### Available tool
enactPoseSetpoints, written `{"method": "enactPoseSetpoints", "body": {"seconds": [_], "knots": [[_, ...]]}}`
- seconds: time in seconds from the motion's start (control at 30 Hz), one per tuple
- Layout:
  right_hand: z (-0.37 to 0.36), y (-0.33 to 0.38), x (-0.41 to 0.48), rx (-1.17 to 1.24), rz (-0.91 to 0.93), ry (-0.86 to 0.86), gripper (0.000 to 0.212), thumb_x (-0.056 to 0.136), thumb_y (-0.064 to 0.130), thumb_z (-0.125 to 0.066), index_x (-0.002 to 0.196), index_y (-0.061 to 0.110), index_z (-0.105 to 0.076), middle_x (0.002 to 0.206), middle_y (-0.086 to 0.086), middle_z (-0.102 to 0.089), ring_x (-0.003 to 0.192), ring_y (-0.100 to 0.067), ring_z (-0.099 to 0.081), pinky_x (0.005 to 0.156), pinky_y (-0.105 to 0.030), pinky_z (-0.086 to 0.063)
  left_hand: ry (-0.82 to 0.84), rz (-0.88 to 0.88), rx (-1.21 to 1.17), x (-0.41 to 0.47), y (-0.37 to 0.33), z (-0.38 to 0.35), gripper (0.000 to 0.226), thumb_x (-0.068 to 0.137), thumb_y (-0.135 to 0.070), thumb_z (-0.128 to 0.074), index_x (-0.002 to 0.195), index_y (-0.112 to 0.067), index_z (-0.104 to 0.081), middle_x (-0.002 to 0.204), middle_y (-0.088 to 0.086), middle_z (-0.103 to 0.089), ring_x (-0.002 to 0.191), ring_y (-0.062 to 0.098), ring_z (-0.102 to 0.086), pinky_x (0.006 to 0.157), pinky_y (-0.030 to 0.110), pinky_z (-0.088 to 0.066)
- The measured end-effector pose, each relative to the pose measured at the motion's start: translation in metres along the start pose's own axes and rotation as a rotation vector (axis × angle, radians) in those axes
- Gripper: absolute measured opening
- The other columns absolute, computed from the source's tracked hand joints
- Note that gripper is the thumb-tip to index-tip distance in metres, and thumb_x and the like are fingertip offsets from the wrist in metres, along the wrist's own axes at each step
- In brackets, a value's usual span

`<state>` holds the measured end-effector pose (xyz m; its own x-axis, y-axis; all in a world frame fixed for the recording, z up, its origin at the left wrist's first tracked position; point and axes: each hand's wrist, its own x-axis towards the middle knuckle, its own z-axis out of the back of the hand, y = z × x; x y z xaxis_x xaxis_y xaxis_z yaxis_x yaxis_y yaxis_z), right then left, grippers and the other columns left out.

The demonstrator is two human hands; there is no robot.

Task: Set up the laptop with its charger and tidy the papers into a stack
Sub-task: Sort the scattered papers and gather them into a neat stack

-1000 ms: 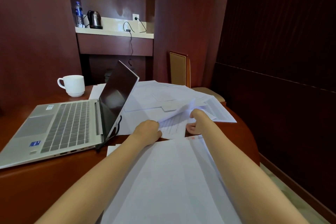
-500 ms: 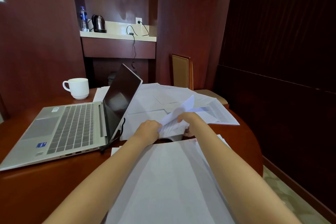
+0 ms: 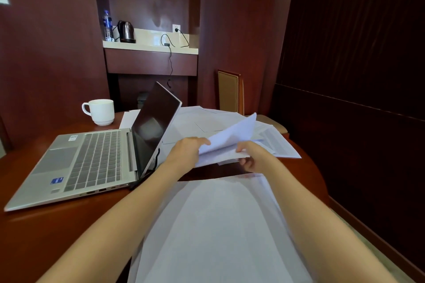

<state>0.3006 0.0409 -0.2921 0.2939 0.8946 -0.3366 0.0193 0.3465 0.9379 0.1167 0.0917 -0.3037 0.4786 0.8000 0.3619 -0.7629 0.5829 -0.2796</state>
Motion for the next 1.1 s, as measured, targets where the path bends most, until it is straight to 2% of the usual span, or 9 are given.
{"method": "enactPoseSetpoints", "body": {"seconds": [0.13,0.27,0.4,0.53,0.63,0.73,0.9,1.0,1.1], "knots": [[0.039,-0.003,-0.015,-0.141,-0.098,0.071,0.021,0.088,0.007,-0.043,0.068,0.009,-0.048,0.049,-0.002,-0.055,0.041,-0.007,-0.042,0.034,-0.012,-0.025,-0.130,-0.087,-0.178,-0.004,-0.001,0.003,0.062,0.087,0.012,-0.037,0.134,-0.026,-0.049,0.133,0.000,-0.054,0.121,0.024,-0.050,0.096,0.027,-0.039],[0.074,-0.014,-0.027,-0.232,-0.192,0.126,0.023,0.089,0.005,-0.045,0.067,0.006,-0.051,0.050,-0.001,-0.054,0.042,-0.008,-0.039,0.038,-0.014,-0.026,-0.118,-0.047,-0.183,-0.005,-0.013,0.003,0.069,0.090,0.008,-0.040,0.145,-0.032,-0.026,0.110,0.015,-0.059,0.105,0.030,-0.054,0.087,0.032,-0.042],[0.095,-0.024,-0.039,-0.175,-0.183,0.073,0.022,0.088,0.002,-0.046,0.067,0.005,-0.050,0.050,-0.003,-0.053,0.040,-0.009,-0.042,0.037,-0.014,-0.029,-0.147,-0.073,-0.289,-0.003,-0.016,-0.001,0.051,0.085,0.016,-0.040,0.121,-0.015,-0.061,0.110,0.009,-0.064,0.108,0.026,-0.056,0.083,0.022,-0.040],[0.102,-0.029,-0.048,-0.125,-0.134,0.033,0.018,0.087,-0.001,-0.047,0.070,0.004,-0.052,0.052,-0.006,-0.060,0.038,-0.010,-0.050,0.035,-0.014,-0.032,-0.115,-0.109,-0.320,-0.007,-0.020,-0.002,0.032,0.088,0.010,-0.048,0.103,-0.006,-0.071,0.110,0.006,-0.068,0.107,0.019,-0.058,0.084,0.013,-0.036],[0.103,-0.032,-0.048,-0.049,-0.096,-0.023,0.020,0.086,-0.004,-0.043,0.071,0.009,-0.050,0.058,-0.003,-0.057,0.047,-0.012,-0.053,0.036,-0.016,-0.034,0.099,-0.207,-0.270,-0.013,-0.028,0.000,0.031,0.080,0.010,-0.052,0.092,-0.007,-0.075,0.098,0.005,-0.072,0.089,0.010,-0.062,0.075,0.008,-0.040],[0.101,-0.036,-0.041,0.094,-0.087,-0.079,0.015,0.092,0.004,-0.042,0.092,0.013,-0.054,0.079,-0.003,-0.057,0.066,-0.015,-0.053,0.053,-0.025,-0.045,0.349,-0.207,-0.299,-0.020,-0.034,0.001,0.032,0.075,0.012,-0.050,0.086,-0.003,-0.075,0.086,0.007,-0.073,0.069,0.005,-0.060,0.066,0.012,-0.048],[0.102,-0.037,-0.030,0.210,-0.043,-0.098,0.023,0.093,0.034,-0.054,0.098,0.012,-0.059,0.094,-0.008,-0.065,0.080,-0.019,-0.061,0.062,-0.028,-0.050,0.483,-0.083,-0.419,-0.022,-0.036,0.004,0.026,0.079,0.011,-0.052,0.089,0.000,-0.073,0.056,-0.018,-0.062,0.049,-0.004,-0.055,0.053,0.008,-0.040],[0.096,-0.038,-0.031,-0.017,-0.042,-0.079,0.031,0.086,0.010,-0.064,0.117,0.008,-0.059,0.110,-0.009,-0.064,0.093,-0.022,-0.062,0.069,-0.031,-0.054,0.575,-0.052,-0.424,-0.020,-0.033,0.005,0.026,0.085,0.002,-0.051,0.093,-0.011,-0.072,0.084,-0.013,-0.066,0.078,0.001,-0.058,0.068,0.009,-0.045],[0.094,-0.043,-0.030,-0.143,0.031,-0.100,0.038,0.086,0.000,-0.062,0.123,0.006,-0.057,0.122,-0.010,-0.061,0.111,-0.029,-0.058,0.096,-0.042,-0.048,0.525,0.090,-0.296,-0.011,-0.020,-0.003,0.036,0.086,-0.009,-0.049,0.117,-0.026,-0.058,0.129,0.000,-0.049,0.117,0.021,-0.049,0.096,0.028,-0.042]]}}
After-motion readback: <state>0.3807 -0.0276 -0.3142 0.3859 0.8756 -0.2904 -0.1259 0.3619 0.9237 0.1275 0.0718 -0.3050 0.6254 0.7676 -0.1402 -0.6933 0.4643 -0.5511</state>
